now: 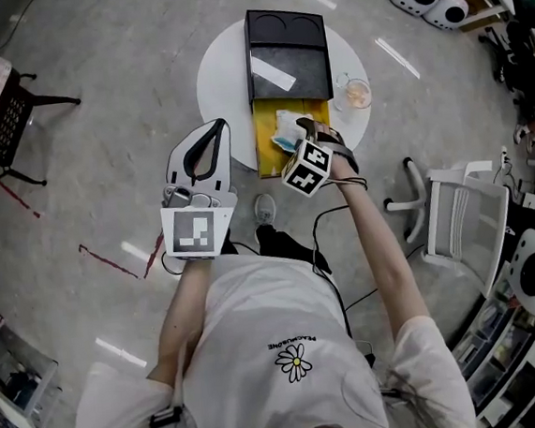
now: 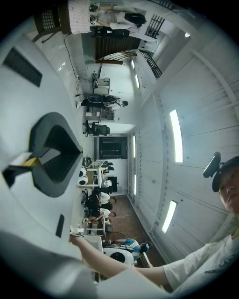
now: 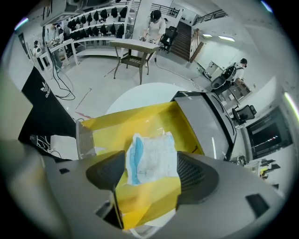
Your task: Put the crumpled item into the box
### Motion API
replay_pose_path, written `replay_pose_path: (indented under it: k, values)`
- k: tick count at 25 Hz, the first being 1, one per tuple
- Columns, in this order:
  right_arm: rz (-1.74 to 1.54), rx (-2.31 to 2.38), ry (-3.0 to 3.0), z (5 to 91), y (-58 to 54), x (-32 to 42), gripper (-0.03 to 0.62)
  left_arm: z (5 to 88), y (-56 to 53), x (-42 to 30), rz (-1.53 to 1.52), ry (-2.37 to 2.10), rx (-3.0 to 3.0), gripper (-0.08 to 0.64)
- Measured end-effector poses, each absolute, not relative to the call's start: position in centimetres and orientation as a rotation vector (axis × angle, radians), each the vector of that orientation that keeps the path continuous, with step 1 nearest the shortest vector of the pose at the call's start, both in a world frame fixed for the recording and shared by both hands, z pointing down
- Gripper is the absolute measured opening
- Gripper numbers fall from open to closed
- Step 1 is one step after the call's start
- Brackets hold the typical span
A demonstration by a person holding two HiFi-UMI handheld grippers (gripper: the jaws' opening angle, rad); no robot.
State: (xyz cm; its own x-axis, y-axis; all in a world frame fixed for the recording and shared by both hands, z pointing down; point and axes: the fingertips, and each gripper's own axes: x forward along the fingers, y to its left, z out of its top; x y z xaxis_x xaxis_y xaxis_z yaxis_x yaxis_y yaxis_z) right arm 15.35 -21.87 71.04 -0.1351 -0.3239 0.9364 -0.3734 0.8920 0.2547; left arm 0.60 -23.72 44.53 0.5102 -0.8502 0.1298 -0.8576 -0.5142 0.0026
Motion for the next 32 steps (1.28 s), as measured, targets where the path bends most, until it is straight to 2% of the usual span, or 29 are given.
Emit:
replay_pose_path:
  k: [5, 13, 15, 20, 23, 25, 32]
  values:
    - [-0.002, 0.674, -1.781, 67.2, -24.1, 15.7, 0.328, 43.6, -23.8, 1.5, 0.144, -1.490, 2.709, 0.000]
    - [0.078, 1.136, -1.958, 55.8, -28.0, 16.6, 0.314, 41.1, -24.3, 3.8, 0.099, -1.421, 2.809, 0.000]
    - [0.071, 1.259, -1.986, 53.0, -28.4, 17.2, 0.243, 40.5, -24.5, 4.3, 0.088, -1.405, 2.829, 0.000]
    - [0.069, 1.501, -2.035, 48.1, -27.8, 18.5, 0.140, 39.2, -24.8, 6.0, 0.071, -1.360, 2.895, 0.000]
    - [0.102, 1.666, -2.083, 46.2, -26.9, 19.3, 0.023, 38.4, -25.1, 6.9, 0.062, -1.333, 2.939, 0.000]
    - [0.135, 1.777, -2.100, 45.0, -26.0, 19.6, 0.005, 38.0, -25.1, 7.2, 0.051, -1.318, 2.959, 0.000]
    - [0.123, 2.072, -2.026, 41.5, -21.7, 21.3, 0.003, 37.2, -24.8, 7.5, 0.028, -1.309, 2.970, 0.000]
